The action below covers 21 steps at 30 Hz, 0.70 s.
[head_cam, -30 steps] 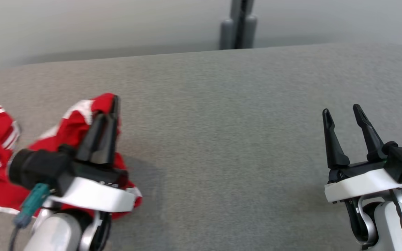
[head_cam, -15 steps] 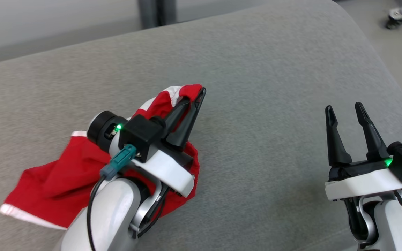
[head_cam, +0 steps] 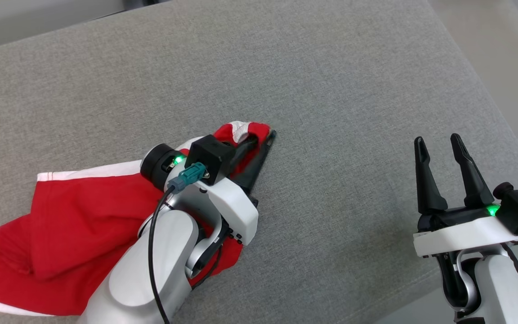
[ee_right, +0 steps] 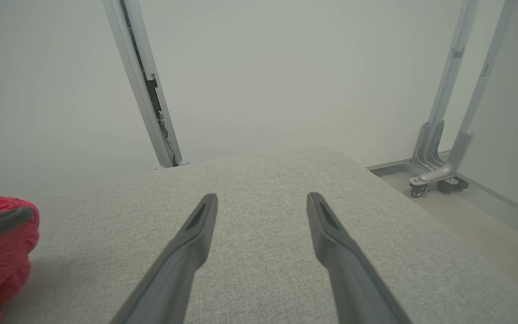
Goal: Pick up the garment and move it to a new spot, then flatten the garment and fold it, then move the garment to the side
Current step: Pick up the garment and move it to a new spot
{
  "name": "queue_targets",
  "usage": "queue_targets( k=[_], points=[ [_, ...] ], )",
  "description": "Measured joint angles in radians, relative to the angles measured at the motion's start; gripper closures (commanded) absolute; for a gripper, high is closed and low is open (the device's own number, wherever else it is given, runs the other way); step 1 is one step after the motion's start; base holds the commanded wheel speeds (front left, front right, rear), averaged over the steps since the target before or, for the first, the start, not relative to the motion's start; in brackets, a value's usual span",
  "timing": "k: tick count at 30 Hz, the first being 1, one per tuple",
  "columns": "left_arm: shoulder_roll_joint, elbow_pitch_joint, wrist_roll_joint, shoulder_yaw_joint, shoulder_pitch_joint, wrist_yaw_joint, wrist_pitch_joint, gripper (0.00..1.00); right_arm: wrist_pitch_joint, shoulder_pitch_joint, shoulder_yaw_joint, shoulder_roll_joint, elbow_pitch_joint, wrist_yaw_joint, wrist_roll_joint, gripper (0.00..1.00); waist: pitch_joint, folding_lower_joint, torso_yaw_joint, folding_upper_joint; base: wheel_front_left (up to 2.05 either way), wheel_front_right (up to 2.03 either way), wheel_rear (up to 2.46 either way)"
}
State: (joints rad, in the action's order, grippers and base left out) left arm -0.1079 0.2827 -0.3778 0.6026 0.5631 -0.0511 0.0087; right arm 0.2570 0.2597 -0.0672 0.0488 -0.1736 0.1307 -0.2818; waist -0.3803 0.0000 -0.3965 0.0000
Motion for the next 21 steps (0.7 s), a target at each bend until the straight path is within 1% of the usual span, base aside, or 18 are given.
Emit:
queue_targets(
  k=[5,7,13,15,16,18,21],
  points=[
    [0.018,0.065,-0.023,0.026,0.019,-0.029,-0.026,0.0,0.005,0.004,0.005,0.0,-0.018,0.0,0.001,0.0,0.016,0.0,0.02,0.0,0.0,0.0,0.0],
    [0.024,0.083,-0.048,0.039,0.017,-0.041,-0.022,0.0,0.005,0.004,0.013,0.0,-0.026,0.0,0.008,0.0,0.026,0.0,0.035,0.0,0.0,0.0,0.0],
    [0.016,0.101,-0.104,0.072,-0.011,-0.064,-0.019,0.0,0.007,0.003,0.031,-0.001,-0.031,0.0,0.04,0.0,0.063,0.0,0.1,0.0,0.0,0.0,0.0],
    [-0.003,0.087,-0.106,0.07,-0.021,-0.067,-0.038,0.0,0.007,0.003,0.034,0.0,-0.03,0.0,0.047,0.0,0.077,0.0,0.126,0.0,0.0,0.0,0.0],
    [-0.012,0.082,-0.106,0.062,-0.026,-0.063,-0.052,0.0,0.007,0.002,0.035,-0.001,-0.029,0.0,0.052,0.0,0.084,0.0,0.138,0.0,0.0,0.0,0.0],
    [-0.049,0.051,-0.093,0.012,-0.05,0.001,-0.122,0.0,0.001,0.001,0.05,-0.001,-0.023,0.0,0.065,0.0,0.111,0.0,0.189,0.0,0.0,0.0,0.0],
    [-0.071,0.03,-0.089,-0.04,-0.07,0.056,-0.171,0.0,-0.008,-0.004,0.057,-0.001,-0.014,0.0,0.077,0.0,0.13,0.0,0.226,0.0,0.0,0.0,0.0]
  ],
)
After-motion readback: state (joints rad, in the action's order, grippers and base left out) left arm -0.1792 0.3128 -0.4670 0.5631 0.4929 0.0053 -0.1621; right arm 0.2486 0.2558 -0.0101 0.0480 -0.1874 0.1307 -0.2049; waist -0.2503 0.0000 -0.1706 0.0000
